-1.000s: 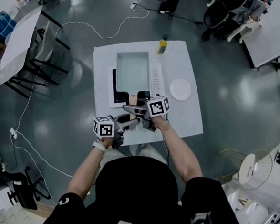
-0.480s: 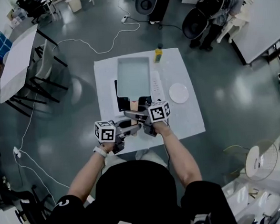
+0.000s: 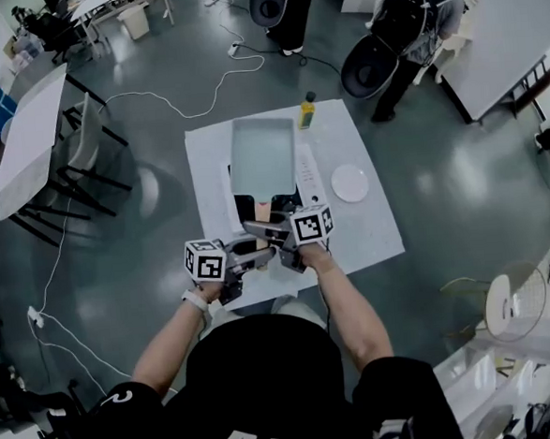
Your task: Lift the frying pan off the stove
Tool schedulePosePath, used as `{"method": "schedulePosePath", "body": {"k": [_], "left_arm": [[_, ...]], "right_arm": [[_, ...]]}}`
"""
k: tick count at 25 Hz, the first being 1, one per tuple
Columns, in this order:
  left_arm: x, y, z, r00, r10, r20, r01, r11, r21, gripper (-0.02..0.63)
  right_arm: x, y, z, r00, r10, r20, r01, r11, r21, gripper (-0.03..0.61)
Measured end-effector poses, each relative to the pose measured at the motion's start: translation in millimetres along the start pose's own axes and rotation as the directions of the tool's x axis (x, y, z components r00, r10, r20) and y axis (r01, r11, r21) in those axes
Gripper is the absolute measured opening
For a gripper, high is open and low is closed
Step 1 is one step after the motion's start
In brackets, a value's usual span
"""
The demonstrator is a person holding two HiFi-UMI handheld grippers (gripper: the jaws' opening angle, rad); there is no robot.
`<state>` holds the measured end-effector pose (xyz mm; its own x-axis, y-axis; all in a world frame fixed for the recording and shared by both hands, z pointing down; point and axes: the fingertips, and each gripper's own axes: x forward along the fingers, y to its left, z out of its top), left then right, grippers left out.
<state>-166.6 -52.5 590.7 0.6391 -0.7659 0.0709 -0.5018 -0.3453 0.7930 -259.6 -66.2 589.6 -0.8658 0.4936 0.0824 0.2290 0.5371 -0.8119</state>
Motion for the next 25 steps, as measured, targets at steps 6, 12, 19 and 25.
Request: {"method": "schedulePosePath", "body": {"k": [6, 12, 19, 25], "left_arm": [[-6, -5, 0, 1.000, -0.018, -0.004, 0.018, 1.000, 0.001, 0.167], [-12, -7, -3, 0.999, -0.029, -0.039, 0.030, 1.000, 0.008, 0.167], [0, -14, -10, 0.990, -0.083, -0.113, 0.085, 0.996, 0.010, 0.167], [20, -25, -20, 0.969, -0.151, -0.196, 0.157, 0.988, 0.015, 0.169]], "right_arm": [[2, 2, -3, 1.000, -0.021, 0.014, 0.021, 1.000, 0.012, 0.212], [4, 7, -3, 0.998, -0.030, 0.050, 0.029, 1.000, 0.010, 0.212], [-15, 5, -3, 0.989, -0.096, 0.108, 0.095, 0.995, 0.017, 0.213], [-47, 3, -4, 0.967, -0.162, 0.195, 0.157, 0.987, 0.038, 0.213]]}}
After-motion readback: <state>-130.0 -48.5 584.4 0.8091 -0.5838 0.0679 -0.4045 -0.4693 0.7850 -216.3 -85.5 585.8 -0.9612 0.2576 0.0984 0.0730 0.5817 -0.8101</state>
